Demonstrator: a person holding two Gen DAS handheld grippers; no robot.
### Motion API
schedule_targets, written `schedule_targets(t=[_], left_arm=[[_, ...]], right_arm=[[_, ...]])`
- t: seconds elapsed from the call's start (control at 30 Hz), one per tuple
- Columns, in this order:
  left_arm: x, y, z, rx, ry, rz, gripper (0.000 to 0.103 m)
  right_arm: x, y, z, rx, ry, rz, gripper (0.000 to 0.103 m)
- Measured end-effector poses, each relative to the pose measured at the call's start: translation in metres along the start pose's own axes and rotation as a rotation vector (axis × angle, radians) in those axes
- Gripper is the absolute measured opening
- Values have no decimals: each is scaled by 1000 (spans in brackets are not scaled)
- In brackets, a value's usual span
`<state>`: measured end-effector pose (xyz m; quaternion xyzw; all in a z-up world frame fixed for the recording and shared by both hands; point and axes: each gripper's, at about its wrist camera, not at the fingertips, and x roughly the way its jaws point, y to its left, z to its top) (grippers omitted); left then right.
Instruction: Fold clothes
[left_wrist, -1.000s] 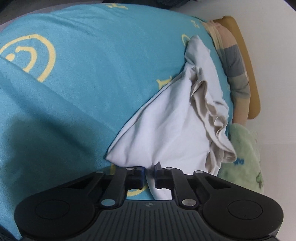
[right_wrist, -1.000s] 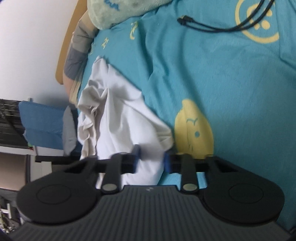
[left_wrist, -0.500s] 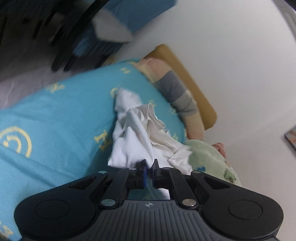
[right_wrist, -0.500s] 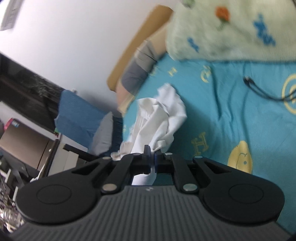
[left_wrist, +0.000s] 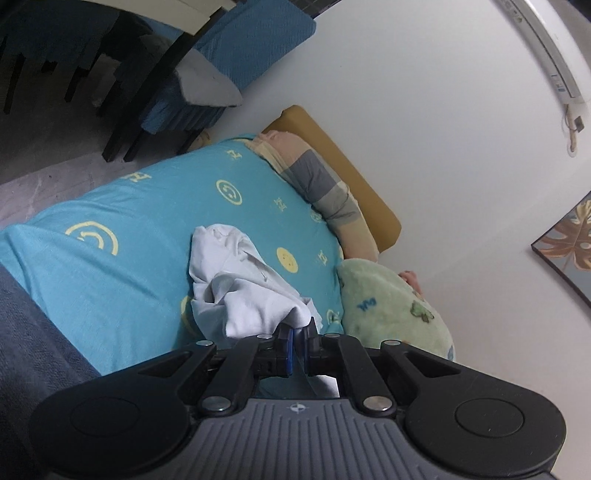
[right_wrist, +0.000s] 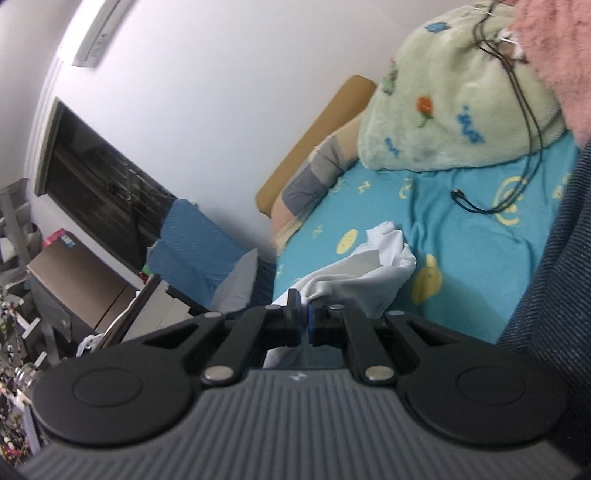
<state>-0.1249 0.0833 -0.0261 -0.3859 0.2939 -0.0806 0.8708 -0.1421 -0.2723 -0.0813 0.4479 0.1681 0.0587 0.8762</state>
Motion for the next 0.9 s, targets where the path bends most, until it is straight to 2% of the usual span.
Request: schedule_targets(t=[0.17, 0.37, 0.47, 0.57, 0.73, 0.87, 0.9], left_arm=[[34, -37, 43, 62, -11, 32, 5], [128, -69, 92, 157, 22, 107, 6], [178, -54, 98, 159, 42, 153, 6], [213, -30, 96, 186, 46, 166, 6], [247, 1, 88, 214, 67, 166, 7], [257, 7, 89, 246, 80, 172, 7], [258, 6, 89, 264, 89, 170, 12]], right_arm=[[42, 21, 34, 22, -18, -10, 7], [144, 39, 88, -23, 15, -112, 7], [197, 27, 95, -74, 67, -157, 7], [235, 7, 87, -151, 111, -175, 7], [265, -17, 79, -171, 168, -188, 8], [282, -28, 77, -173, 205, -180, 10], [285, -27, 77, -183, 218, -183, 11]])
